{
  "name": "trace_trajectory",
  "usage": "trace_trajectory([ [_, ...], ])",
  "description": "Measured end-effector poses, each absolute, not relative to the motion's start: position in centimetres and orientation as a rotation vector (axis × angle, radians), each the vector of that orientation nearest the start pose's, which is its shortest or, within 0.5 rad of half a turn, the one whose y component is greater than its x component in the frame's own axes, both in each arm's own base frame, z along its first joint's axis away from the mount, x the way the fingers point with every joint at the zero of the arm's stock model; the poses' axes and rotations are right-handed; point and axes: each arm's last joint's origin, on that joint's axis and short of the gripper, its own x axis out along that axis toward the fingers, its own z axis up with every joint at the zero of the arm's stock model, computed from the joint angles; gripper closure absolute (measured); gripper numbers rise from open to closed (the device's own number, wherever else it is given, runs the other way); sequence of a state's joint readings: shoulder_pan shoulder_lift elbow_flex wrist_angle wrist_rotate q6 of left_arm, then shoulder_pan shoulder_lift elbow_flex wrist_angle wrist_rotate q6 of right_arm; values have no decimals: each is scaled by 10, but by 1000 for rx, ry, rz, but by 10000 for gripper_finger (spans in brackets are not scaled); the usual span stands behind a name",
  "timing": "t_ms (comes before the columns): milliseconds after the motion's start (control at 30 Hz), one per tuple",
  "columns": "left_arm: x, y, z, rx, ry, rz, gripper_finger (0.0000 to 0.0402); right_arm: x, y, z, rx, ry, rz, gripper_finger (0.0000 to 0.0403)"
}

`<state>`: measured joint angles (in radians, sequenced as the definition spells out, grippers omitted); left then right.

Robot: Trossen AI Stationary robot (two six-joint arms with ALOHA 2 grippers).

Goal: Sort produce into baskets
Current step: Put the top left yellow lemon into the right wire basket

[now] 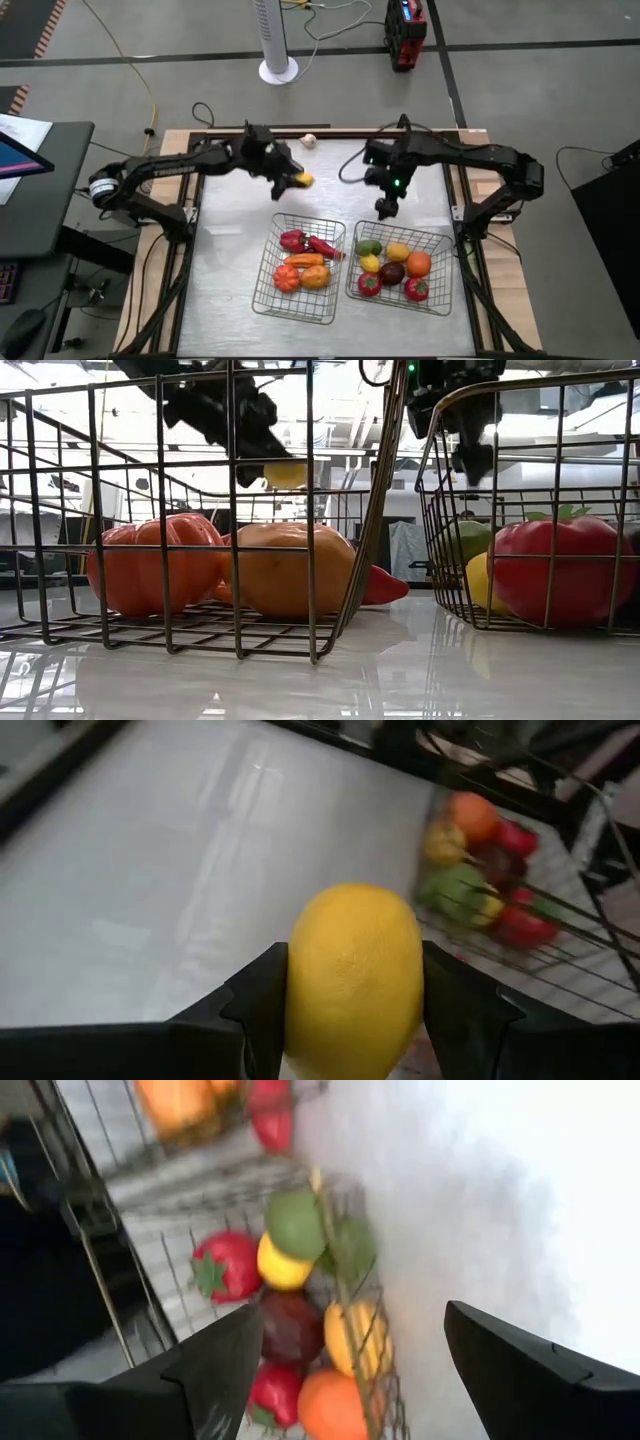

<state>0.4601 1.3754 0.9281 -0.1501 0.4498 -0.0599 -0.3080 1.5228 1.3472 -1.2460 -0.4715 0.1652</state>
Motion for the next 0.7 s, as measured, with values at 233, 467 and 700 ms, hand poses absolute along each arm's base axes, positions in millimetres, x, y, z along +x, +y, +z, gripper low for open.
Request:
trace_trajectory([
  [233,313,59,265,-338,560,-90,226,260,-100,322,658,1200,-93,65],
  [467,367,24,265,-371,604,-188,226,253,-114,330,702,1181,-171,65],
  [700,421,7,253,-427,619,-208,226,244,-99,337,638,1223,-107,65],
])
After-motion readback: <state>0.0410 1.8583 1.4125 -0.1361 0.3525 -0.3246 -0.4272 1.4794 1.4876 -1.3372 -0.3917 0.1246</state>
